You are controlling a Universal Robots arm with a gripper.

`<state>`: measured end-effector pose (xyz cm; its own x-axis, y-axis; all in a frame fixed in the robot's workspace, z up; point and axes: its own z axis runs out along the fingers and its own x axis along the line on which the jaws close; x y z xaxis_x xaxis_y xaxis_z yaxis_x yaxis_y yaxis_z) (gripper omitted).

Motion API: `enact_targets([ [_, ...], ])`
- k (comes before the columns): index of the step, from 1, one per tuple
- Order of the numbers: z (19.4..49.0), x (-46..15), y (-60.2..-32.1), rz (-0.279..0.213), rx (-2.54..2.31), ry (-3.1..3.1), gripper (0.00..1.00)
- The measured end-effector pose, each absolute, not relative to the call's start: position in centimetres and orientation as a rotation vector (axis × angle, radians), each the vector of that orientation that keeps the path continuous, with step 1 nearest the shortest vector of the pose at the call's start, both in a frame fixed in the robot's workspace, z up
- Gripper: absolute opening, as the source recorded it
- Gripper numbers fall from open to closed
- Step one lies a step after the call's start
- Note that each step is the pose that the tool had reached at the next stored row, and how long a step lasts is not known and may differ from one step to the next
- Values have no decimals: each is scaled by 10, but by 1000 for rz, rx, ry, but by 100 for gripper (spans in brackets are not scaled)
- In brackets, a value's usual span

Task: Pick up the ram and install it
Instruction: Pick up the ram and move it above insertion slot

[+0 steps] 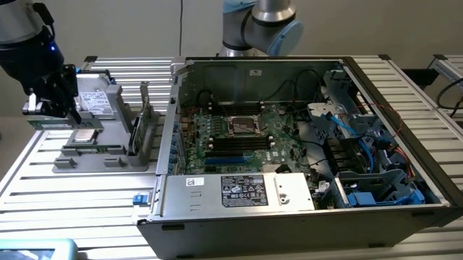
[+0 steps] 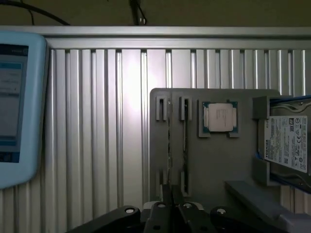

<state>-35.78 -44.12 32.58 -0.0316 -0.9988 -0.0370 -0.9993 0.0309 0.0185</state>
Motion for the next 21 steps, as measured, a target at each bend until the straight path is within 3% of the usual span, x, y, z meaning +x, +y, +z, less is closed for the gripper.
enact_targets([
  [12, 377, -318, -441, 63, -2176, 2244, 12],
  [21, 385, -278, -441, 66, -2174, 2243, 12],
])
